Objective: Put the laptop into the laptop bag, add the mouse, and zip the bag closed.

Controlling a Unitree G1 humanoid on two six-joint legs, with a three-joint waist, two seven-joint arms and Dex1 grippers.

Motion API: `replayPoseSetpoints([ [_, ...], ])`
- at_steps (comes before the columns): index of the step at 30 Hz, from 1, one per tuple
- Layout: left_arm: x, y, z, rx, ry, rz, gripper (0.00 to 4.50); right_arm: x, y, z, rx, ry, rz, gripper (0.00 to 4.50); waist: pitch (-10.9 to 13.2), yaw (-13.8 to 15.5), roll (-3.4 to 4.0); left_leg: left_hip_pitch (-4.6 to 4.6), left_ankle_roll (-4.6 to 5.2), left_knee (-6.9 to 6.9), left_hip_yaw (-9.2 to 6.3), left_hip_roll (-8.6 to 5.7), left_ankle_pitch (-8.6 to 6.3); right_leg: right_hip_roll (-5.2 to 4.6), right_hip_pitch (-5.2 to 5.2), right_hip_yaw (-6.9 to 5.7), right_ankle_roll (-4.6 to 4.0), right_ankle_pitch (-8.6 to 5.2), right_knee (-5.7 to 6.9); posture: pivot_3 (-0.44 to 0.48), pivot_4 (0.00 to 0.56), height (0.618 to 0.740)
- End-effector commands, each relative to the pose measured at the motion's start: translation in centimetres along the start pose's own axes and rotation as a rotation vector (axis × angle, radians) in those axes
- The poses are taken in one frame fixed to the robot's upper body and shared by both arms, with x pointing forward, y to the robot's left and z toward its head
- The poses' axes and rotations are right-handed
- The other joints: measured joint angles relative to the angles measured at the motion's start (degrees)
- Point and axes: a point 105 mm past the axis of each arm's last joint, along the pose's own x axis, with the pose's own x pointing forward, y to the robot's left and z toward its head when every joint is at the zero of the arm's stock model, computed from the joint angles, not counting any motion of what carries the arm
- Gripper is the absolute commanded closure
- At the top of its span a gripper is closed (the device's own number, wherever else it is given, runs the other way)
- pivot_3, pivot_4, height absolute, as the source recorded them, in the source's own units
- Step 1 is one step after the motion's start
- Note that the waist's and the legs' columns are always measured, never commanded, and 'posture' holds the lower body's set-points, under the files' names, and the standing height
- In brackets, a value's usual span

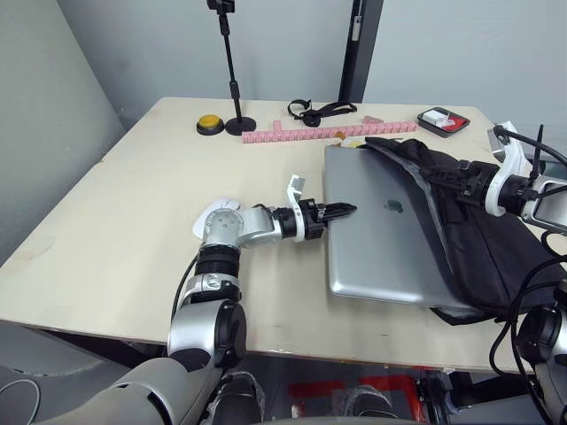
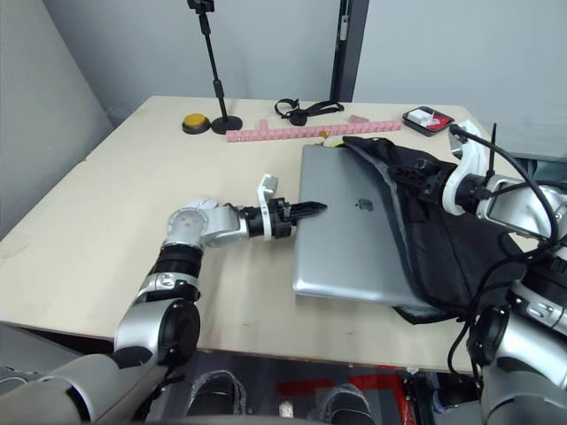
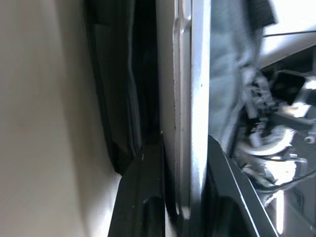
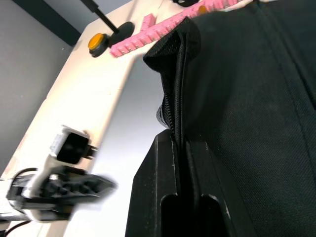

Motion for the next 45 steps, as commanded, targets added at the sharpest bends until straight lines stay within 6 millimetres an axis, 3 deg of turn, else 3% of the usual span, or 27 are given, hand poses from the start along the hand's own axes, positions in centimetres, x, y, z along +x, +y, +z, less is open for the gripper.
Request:
replayPoseSetpoints([
  [1, 1.8, -4.2, 1.5, 0.085, -0.051, -0.148, 4.17, -0.7, 0.8, 0.8, -0.017, -0.038, 0.028, 4.48, 0.0, 0.0, 0.00, 0.00, -0.02, 0.00, 0.00, 0.00, 0.01, 0.00, 0.00, 0.01, 0.00, 0.01, 0.00, 0.000, 0.150, 0.739],
  [6, 4.1, -3.5, 1.9, 0.112, -0.111, -0.084, 4.17, -0.3, 1.0, 0.7, -0.017, -0.036, 0.029, 4.48, 0.0, 0.2, 0.00, -0.02, -0.11, 0.00, -0.02, -0.15, 0.00, -0.16, 0.00, 0.01, 0.00, 0.02, 0.00, 0.000, 0.150, 0.739],
  [14, 7.6, -3.7, 0.6, 0.132, -0.107, -0.047, 4.17, 0.4, 1.5, 0.6, 0.009, -0.049, 0.044, 4.48, 0.0, 0.2, 0.02, -0.07, -0.04, -0.03, -0.02, -0.28, 0.03, -0.28, 0.00, 0.00, 0.45, 0.28, -0.02, 0.000, 0.150, 0.739],
  [22, 10.1, -4.8, -2.0, 0.108, -0.026, -0.070, 4.17, 0.4, 2.1, 0.5, 0.035, -0.066, 0.053, 4.48, 0.0, 0.1, 0.02, -0.30, 0.21, -0.02, -0.08, -0.75, 0.09, -0.74, -0.03, -0.04, 0.37, 0.22, -0.17, 0.000, 0.150, 0.739],
  [30, 11.3, -5.5, -3.1, 0.089, 0.008, -0.085, 4.17, 0.4, 3.1, 0.4, 0.072, -0.067, 0.064, 4.48, 0.0, 0.2, 0.02, -0.48, 0.45, 0.07, -0.13, -0.89, 0.13, -0.89, -0.03, -0.08, 0.59, 0.35, -0.32, 0.000, 0.150, 0.739],
  [39, 11.4, -6.1, -2.8, 0.081, -0.009, -0.111, 4.17, 1.4, 3.4, -1.0, 0.179, -0.067, 0.079, 4.48, 0.0, 0.0, 0.01, -0.59, 0.47, 0.08, -0.17, -0.90, 0.12, -0.90, -0.06, -0.13, 0.60, 0.36, -0.35, 0.000, 0.150, 0.739],
  [45, 11.6, -7.0, -2.7, 0.071, -0.011, -0.144, 4.17, 2.2, 4.2, -0.2, 0.241, -0.112, 0.119, 4.48, 0.0, -0.2, 0.01, -0.78, 0.49, 0.15, -0.21, -0.91, 0.12, -0.91, -0.18, -0.16, 0.60, 0.36, -0.35, 0.000, 0.150, 0.739],
])
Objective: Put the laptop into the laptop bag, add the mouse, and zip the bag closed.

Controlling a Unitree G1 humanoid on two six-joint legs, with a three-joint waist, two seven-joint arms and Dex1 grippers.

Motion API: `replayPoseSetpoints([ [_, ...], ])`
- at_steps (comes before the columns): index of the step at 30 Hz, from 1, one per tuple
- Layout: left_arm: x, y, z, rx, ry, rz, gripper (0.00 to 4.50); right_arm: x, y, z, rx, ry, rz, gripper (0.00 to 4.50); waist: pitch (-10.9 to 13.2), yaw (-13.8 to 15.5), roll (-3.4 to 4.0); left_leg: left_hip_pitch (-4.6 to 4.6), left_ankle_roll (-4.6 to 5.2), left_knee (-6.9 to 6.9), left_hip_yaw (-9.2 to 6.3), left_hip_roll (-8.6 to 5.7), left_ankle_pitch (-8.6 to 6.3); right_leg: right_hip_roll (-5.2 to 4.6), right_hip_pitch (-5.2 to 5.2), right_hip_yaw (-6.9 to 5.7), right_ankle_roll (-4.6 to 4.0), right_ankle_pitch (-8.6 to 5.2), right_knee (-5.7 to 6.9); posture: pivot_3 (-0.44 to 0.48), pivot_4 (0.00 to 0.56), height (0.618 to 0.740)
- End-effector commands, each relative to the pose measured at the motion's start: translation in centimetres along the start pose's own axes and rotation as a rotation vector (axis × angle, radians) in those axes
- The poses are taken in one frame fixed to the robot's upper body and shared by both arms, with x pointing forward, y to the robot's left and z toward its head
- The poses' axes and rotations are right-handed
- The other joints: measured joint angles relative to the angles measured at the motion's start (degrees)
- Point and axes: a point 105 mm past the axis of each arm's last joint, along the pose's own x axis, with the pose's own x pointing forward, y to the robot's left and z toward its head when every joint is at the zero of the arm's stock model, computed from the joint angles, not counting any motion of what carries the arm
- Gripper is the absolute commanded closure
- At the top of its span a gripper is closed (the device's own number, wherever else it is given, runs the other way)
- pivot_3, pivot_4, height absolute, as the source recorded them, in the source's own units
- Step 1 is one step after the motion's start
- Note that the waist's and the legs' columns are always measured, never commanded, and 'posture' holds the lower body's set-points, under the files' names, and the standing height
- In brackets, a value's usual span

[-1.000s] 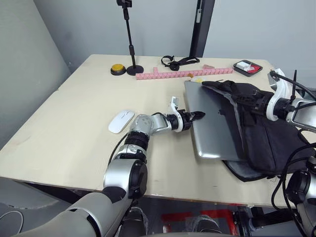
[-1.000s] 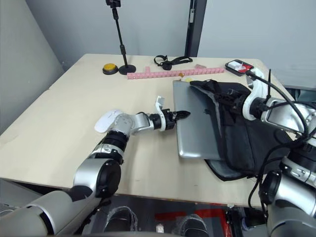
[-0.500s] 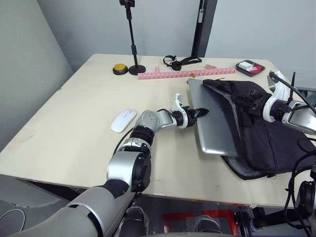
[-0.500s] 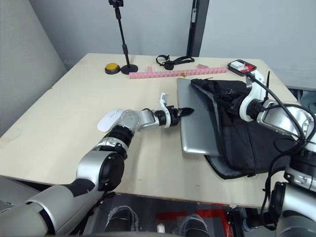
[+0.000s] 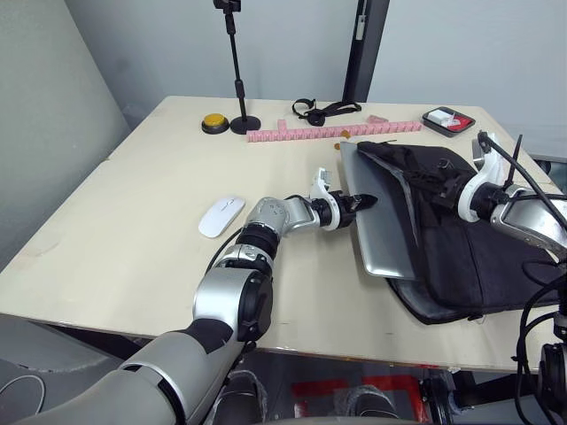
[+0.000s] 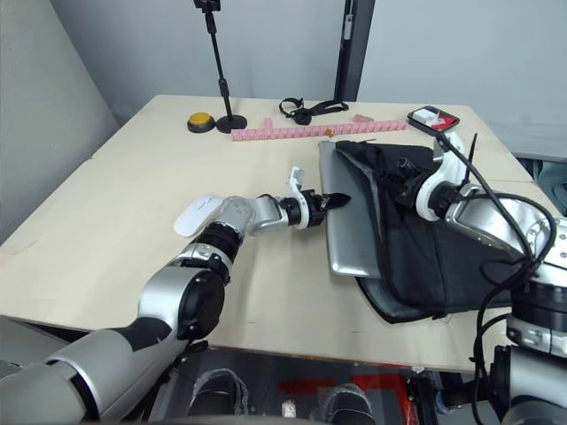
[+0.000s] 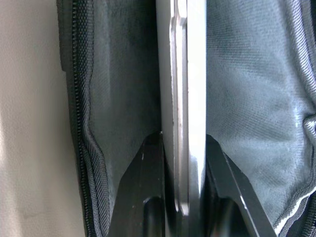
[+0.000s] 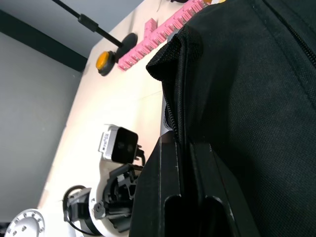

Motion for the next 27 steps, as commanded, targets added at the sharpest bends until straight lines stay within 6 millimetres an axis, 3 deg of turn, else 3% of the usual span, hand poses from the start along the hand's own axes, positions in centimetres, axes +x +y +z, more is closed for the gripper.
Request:
replayPoseSetpoints([
  [1, 4.6, -7.6, -4.5, -0.006, 0.090, -0.238, 4.17, 0.0, 3.7, 0.9, -0.009, -0.044, 0.152, 4.48, 0.0, -0.2, 0.00, -0.01, 0.00, 0.00, 0.01, 0.00, 0.00, 0.00, -0.02, 0.00, 0.00, 0.00, 0.01, 0.000, 0.150, 0.739],
  [17, 5.0, -7.6, -5.3, 0.025, 0.111, -0.226, 4.17, 0.6, 5.2, 1.1, 0.001, -0.050, 0.196, 4.48, 0.0, 0.0, 0.00, -0.07, -0.01, -0.02, 0.00, -0.01, 0.00, -0.01, -0.10, -0.02, 0.42, 0.24, -0.02, 0.000, 0.150, 0.739],
  [23, 5.9, -7.8, -8.0, 0.114, 0.210, -0.214, 4.17, 0.9, 5.4, 1.1, 0.014, -0.053, 0.196, 4.48, 0.0, 0.1, 0.00, -0.07, -0.01, -0.03, 0.00, -0.01, 0.00, -0.01, -0.11, -0.03, 0.43, 0.25, -0.02, 0.000, 0.150, 0.739],
  [27, 6.2, -7.2, -8.8, 0.142, 0.230, -0.184, 4.17, 1.0, 5.7, 1.1, 0.018, -0.053, 0.202, 4.48, 0.0, 0.0, 0.00, -0.07, -0.02, -0.03, 0.00, -0.01, 0.00, -0.01, -0.10, -0.03, 0.44, 0.25, -0.02, 0.000, 0.150, 0.739],
])
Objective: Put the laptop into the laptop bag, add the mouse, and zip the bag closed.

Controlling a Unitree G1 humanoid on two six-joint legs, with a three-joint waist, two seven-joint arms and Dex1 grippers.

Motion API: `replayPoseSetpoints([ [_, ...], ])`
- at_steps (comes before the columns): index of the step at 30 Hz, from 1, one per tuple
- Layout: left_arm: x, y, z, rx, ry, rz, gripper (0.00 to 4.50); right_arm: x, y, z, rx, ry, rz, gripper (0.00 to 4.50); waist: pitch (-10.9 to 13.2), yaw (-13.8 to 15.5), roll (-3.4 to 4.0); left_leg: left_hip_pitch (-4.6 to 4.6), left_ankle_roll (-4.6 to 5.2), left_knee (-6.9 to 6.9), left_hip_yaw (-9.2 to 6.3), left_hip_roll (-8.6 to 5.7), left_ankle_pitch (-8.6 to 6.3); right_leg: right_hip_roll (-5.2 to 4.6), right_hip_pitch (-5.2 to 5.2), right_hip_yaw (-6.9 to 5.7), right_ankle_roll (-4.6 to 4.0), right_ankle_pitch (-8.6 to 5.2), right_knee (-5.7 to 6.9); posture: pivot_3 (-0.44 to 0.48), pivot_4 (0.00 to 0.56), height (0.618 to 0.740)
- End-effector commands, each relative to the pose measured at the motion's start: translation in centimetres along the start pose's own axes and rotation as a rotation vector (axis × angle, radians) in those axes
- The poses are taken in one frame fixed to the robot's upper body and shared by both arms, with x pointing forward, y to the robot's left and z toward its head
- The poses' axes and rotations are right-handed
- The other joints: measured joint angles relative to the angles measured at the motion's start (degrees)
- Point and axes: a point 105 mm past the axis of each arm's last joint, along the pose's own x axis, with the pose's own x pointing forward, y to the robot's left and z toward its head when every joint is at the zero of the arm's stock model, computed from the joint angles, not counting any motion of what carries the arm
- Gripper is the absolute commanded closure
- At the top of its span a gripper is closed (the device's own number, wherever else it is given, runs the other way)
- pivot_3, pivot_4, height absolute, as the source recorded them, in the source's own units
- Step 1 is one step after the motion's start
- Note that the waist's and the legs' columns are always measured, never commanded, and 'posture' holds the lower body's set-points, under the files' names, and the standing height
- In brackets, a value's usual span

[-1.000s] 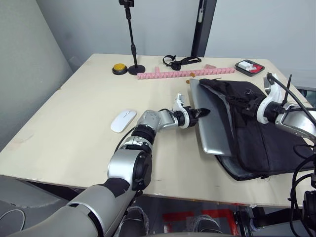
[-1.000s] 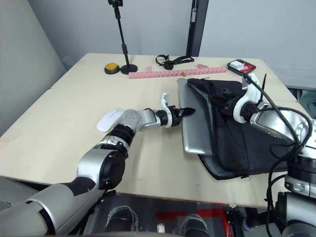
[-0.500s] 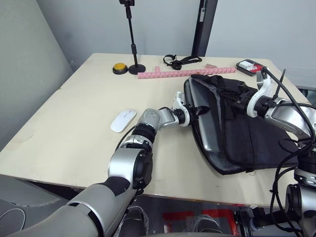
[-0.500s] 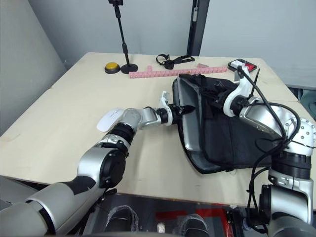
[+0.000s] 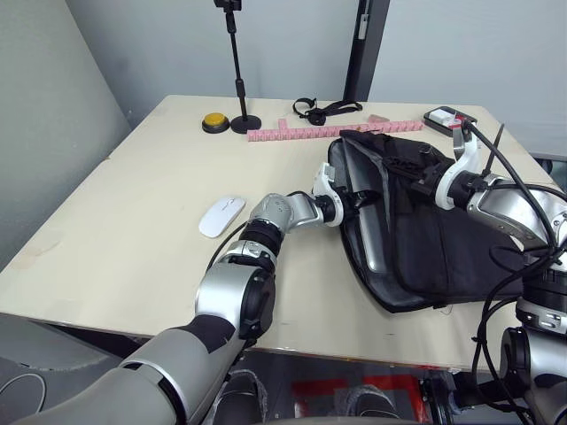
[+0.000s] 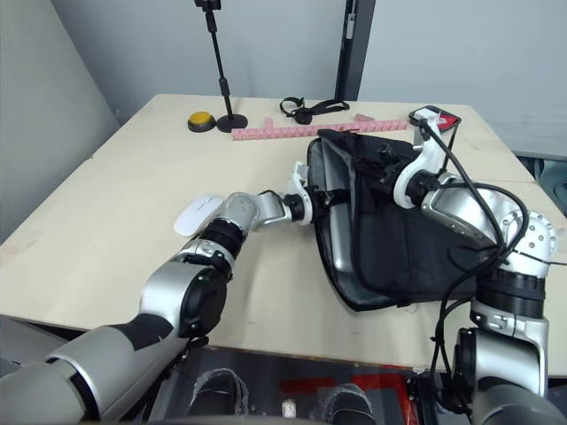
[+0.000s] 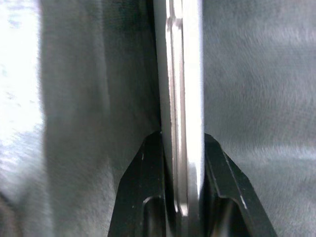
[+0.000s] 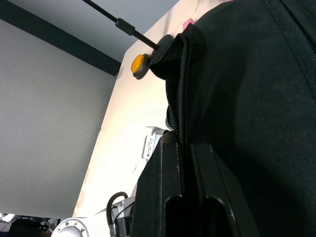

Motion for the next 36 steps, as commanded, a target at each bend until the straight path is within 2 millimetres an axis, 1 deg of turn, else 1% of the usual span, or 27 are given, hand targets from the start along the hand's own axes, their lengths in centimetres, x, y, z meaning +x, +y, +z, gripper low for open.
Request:
replayPoseSetpoints([
  [1, 5.6, -7.6, -7.9, 0.033, 0.212, -0.208, 4.17, -0.3, 2.6, 1.0, -0.019, -0.044, 0.095, 4.48, 0.0, -0.1, 0.00, 0.00, 0.00, 0.00, 0.00, 0.00, 0.00, 0.00, 0.00, 0.00, 0.00, 0.00, 0.00, 0.000, 0.150, 0.739],
  [9, 4.9, -8.7, -8.3, -0.049, 0.272, -0.281, 4.17, -0.4, 2.5, 0.9, -0.018, -0.045, 0.093, 4.48, 0.0, 0.0, 0.00, 0.00, -0.02, -0.01, 0.00, 0.00, -0.01, 0.00, 0.00, 0.00, 0.00, 0.00, 0.00, 0.000, 0.150, 0.739],
  [13, 4.7, -9.1, -7.7, -0.101, 0.255, -0.307, 4.17, -0.4, 2.5, 1.0, -0.021, -0.042, 0.095, 4.48, 0.0, 0.0, 0.00, 0.00, -0.02, -0.02, 0.00, 0.00, -0.01, 0.00, 0.00, -0.01, 0.00, 0.00, -0.02, 0.000, 0.150, 0.739],
  [15, 4.7, -9.1, -7.6, -0.109, 0.246, -0.308, 4.17, -0.4, 2.6, 1.0, -0.023, -0.039, 0.097, 4.48, 0.0, 0.0, 0.00, 0.00, -0.02, -0.02, 0.00, 0.00, -0.01, 0.00, 0.00, 0.00, 0.00, 0.00, -0.01, 0.000, 0.150, 0.739],
  [17, 4.7, -8.6, -7.5, -0.100, 0.240, -0.286, 4.17, -0.3, 2.6, 1.0, -0.024, -0.036, 0.097, 4.48, 0.0, 0.0, 0.00, 0.00, -0.03, -0.02, 0.00, 0.00, -0.01, 0.00, -0.01, 0.00, 0.00, 0.00, -0.01, 0.000, 0.150, 0.739],
  [19, 4.8, -7.9, -7.3, -0.078, 0.226, -0.251, 3.19, -0.3, 2.5, 1.0, -0.024, -0.034, 0.095, 4.50, 0.0, 0.0, 0.00, 0.00, -0.03, -0.02, 0.00, 0.00, -0.02, 0.00, -0.01, 0.00, 0.01, 0.00, -0.02, 0.000, 0.150, 0.739],
  [20, 4.7, -7.7, -7.1, -0.077, 0.217, -0.244, 2.92, -0.3, 2.5, 1.0, -0.025, -0.032, 0.096, 4.50, 0.0, 0.0, 0.00, 0.00, -0.03, -0.02, 0.00, 0.00, -0.02, 0.00, -0.01, -0.01, 0.01, 0.00, -0.02, 0.000, 0.150, 0.739],
  [22, 4.6, -7.2, -6.8, -0.067, 0.204, -0.224, 2.16, -0.3, 2.4, 1.0, -0.024, -0.031, 0.094, 4.50, 0.0, 0.0, 0.00, 0.00, -0.03, -0.02, 0.00, 0.00, -0.01, 0.00, -0.01, 0.00, 0.01, 0.00, -0.02, 0.000, 0.150, 0.739],
  [25, 4.1, -7.3, -6.3, -0.051, 0.207, -0.246, 1.09, -0.3, 2.3, 1.0, -0.026, -0.026, 0.090, 4.50, 0.0, 0.0, 0.00, 0.00, -0.03, -0.02, 0.00, 0.00, -0.02, 0.00, 0.01, 0.00, 0.02, 0.01, -0.01, 0.000, 0.150, 0.739],
  [26, 3.9, -7.1, -6.1, -0.005, 0.215, -0.239, 0.78, -0.3, 2.3, 1.0, -0.027, -0.026, 0.090, 4.50, 0.0, 0.0, 0.00, 0.00, -0.03, -0.02, 0.00, 0.00, -0.02, -0.01, 0.01, 0.00, 0.02, 0.01, -0.01, 0.000, 0.150, 0.739],
  [27, 3.7, -6.9, -6.1, 0.028, 0.221, -0.232, 0.28, -0.4, 2.3, 1.0, -0.028, -0.025, 0.090, 4.50, 0.0, 0.0, 0.00, 0.00, -0.03, -0.02, 0.00, 0.00, -0.02, -0.01, 0.00, -0.01, 0.02, 0.01, -0.01, 0.000, 0.150, 0.739],
  [28, 3.5, -6.7, -5.9, 0.059, 0.226, -0.224, 0.04, -0.4, 2.3, 1.0, -0.028, -0.025, 0.091, 4.50, 0.0, 0.0, 0.01, 0.00, -0.03, -0.02, 0.00, 0.00, -0.02, -0.01, 0.00, -0.01, 0.02, 0.01, -0.02, 0.000, 0.150, 0.739],
  [29, 3.1, -6.4, -5.6, 0.085, 0.231, -0.219, 0.01, -0.4, 2.3, 1.0, -0.029, -0.024, 0.092, 4.50, 0.0, 0.0, 0.00, 0.00, -0.03, -0.02, 0.00, 0.00, -0.02, -0.01, 0.00, -0.01, 0.02, 0.01, -0.02, 0.000, 0.150, 0.739],
  [31, 1.8, -5.7, -4.6, 0.192, 0.248, -0.206, 0.01, -0.4, 2.3, 1.1, -0.031, -0.023, 0.091, 4.50, 0.0, 0.1, 0.00, 0.00, -0.03, -0.02, 0.00, -0.01, -0.02, -0.02, 0.00, -0.01, 0.02, 0.01, -0.02, 0.000, 0.150, 0.739],
  [34, -0.6, -5.1, -2.9, 0.316, 0.264, -0.198, 0.01, -0.5, 2.1, 1.3, -0.034, -0.022, 0.087, 4.50, 0.0, 0.0, 0.01, -0.01, -0.02, -0.03, 0.01, -0.01, -0.01, -0.03, 0.00, -0.01, 0.00, 0.00, -0.03, 0.000, 0.150, 0.739],
  [36, -2.5, -4.5, -1.2, 0.411, 0.254, -0.177, 0.01, -0.6, 2.1, 1.3, -0.040, -0.019, 0.085, 4.50, 0.0, -0.4, 0.01, 0.02, -0.01, -0.05, 0.02, -0.01, -0.01, -0.02, 0.00, 0.00, -0.01, -0.01, -0.01, 0.000, 0.150, 0.739],
])
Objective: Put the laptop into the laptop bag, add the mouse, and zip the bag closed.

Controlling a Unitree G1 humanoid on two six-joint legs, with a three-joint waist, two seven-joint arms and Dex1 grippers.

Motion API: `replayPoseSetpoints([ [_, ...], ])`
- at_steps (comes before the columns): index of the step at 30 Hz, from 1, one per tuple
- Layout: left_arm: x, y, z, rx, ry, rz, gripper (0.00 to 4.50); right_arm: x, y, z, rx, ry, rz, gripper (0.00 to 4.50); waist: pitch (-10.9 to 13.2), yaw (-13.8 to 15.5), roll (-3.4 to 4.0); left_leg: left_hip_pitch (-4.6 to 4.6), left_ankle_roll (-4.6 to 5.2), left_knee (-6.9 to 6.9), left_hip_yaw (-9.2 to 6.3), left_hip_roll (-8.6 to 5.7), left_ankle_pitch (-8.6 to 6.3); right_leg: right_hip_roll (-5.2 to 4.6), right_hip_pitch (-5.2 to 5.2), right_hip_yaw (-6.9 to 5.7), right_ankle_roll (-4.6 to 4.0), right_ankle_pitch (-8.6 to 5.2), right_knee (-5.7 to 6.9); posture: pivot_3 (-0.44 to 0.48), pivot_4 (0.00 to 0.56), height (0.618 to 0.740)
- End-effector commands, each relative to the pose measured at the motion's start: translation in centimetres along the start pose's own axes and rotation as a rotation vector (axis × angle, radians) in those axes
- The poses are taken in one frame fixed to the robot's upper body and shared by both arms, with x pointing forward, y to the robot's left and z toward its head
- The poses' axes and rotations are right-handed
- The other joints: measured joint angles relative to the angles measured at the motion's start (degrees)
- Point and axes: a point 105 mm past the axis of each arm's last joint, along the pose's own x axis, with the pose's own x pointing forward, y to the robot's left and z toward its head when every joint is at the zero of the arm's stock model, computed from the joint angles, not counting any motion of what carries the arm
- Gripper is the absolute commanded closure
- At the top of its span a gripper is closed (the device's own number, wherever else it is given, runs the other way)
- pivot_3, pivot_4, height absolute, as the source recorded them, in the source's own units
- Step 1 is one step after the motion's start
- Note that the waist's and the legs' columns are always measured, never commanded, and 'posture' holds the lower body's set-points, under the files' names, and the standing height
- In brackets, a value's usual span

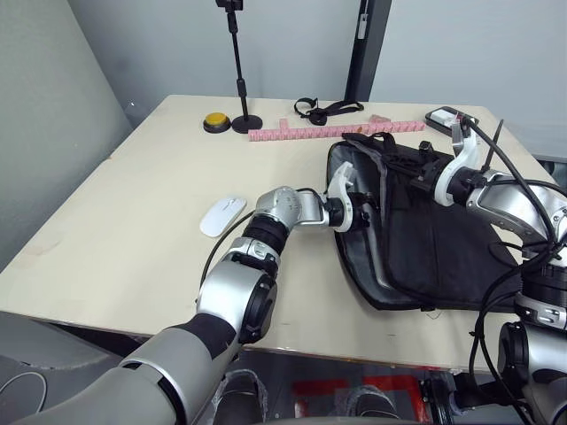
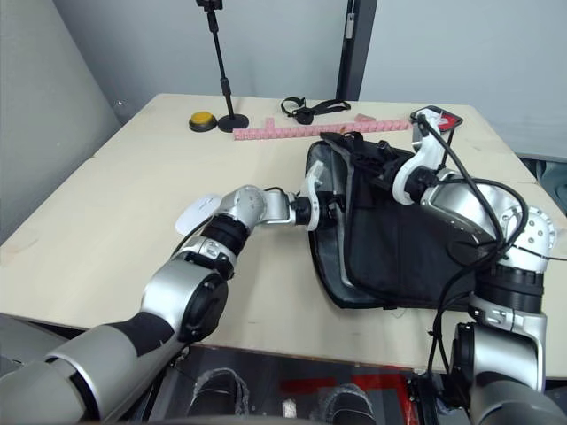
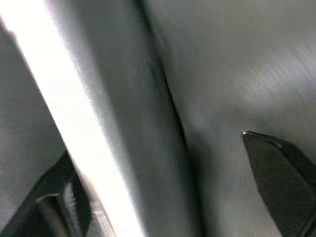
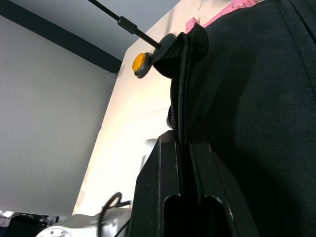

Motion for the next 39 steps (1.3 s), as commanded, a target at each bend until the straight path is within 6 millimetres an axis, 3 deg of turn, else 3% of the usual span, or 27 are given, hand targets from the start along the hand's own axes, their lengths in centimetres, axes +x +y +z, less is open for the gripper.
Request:
replayPoseSetpoints([
  [1, -2.7, -1.3, 1.7, 0.164, -0.002, -0.045, 0.01, -0.6, 1.7, 1.0, -0.031, -0.026, 0.070, 4.50, 0.0, -0.7, 0.00, 0.02, 0.00, -0.02, 0.00, 0.01, 0.00, 0.01, 0.00, 0.01, 0.00, 0.00, 0.01, 0.000, 0.150, 0.739],
  [5, -6.7, -0.7, 2.8, 0.292, -0.002, 0.004, 0.01, -0.6, 1.5, 1.1, -0.026, -0.023, 0.070, 4.50, 0.0, -1.1, 0.02, 0.05, -0.04, -0.03, -0.01, 0.03, 0.05, 0.03, 0.01, 0.02, -0.45, -0.25, 0.09, 0.000, 0.150, 0.739],
  [13, -11.1, -0.6, 4.0, 0.350, -0.060, 0.068, 0.01, -0.3, 1.5, 1.0, -0.023, 0.000, 0.074, 4.50, 0.0, -0.4, 0.03, 0.00, -0.03, -0.03, -0.03, -0.03, 0.05, -0.03, 0.02, -0.02, -0.46, -0.25, 0.00, 0.000, 0.150, 0.739],
  [18, -16.8, -3.2, 4.0, 0.629, -0.083, 0.047, 0.01, -0.6, 1.4, 0.9, -0.127, 0.039, 0.059, 4.50, 0.0, -1.0, 0.06, 0.02, -0.08, -0.11, -0.01, 0.02, 0.05, 0.01, -0.05, -0.02, -0.51, -0.29, 0.02, 0.000, 0.150, 0.739],
  [24, -23.0, -4.7, 2.4, 0.855, -0.027, 0.041, 0.01, -0.6, -1.6, 0.2, -0.343, 0.124, -0.061, 4.50, 0.0, -0.3, 0.08, 0.03, -0.17, -0.19, -0.04, 0.04, 0.03, 0.02, -0.02, -0.09, -0.52, -0.35, -0.05, 0.000, 0.150, 0.739],
  [29, -26.8, -3.7, 1.0, 0.902, 0.021, 0.119, 0.01, -0.2, -2.8, -1.1, -0.484, 0.216, -0.017, 4.50, 0.0, 0.2, 0.08, 0.04, -0.19, -0.15, -0.04, 0.06, 0.05, -0.01, -0.02, -0.11, -0.52, -0.35, 0.03, 0.000, 0.150, 0.739],
  [31, -28.4, -3.5, 0.6, 0.883, 0.004, 0.151, 0.00, 0.3, -4.0, -1.5, -0.500, 0.240, -0.025, 3.75, 0.0, 0.0, 0.09, 0.07, -0.19, -0.13, -0.03, 0.06, 0.06, -0.01, -0.01, -0.10, -0.53, -0.35, 0.08, 0.000, 0.150, 0.739],
  [33, -29.9, -3.4, 0.4, 0.871, -0.020, 0.186, 0.00, 0.5, -3.9, -2.2, -0.544, 0.273, 0.032, 3.11, 0.0, -0.2, 0.09, 0.07, -0.19, -0.13, -0.01, 0.07, 0.06, 0.00, -0.04, -0.09, -0.56, -0.37, 0.13, 0.000, 0.150, 0.739],
  [39, -33.9, -3.6, 0.8, 0.896, -0.149, 0.314, 0.00, -1.2, -3.4, -2.1, -0.685, 0.314, 0.145, 1.04, 0.0, -0.2, 0.08, 0.06, -0.13, -0.12, 0.00, 0.10, 0.04, 0.01, -0.10, -0.09, -0.70, -0.44, 0.22, 0.000, 0.150, 0.739],
])
